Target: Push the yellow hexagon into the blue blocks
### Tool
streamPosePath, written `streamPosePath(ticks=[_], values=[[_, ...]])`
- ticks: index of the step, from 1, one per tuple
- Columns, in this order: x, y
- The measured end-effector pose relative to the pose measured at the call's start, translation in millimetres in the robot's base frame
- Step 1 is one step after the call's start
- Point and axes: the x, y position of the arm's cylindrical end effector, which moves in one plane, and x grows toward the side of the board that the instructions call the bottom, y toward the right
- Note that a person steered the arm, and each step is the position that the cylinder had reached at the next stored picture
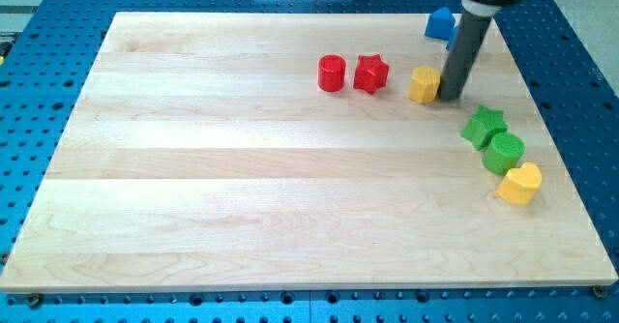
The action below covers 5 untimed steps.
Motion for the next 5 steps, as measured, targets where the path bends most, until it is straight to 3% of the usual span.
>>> streamPosePath(ticks=[3,4,5], values=[[55,-60],[13,-28],[-48,53]])
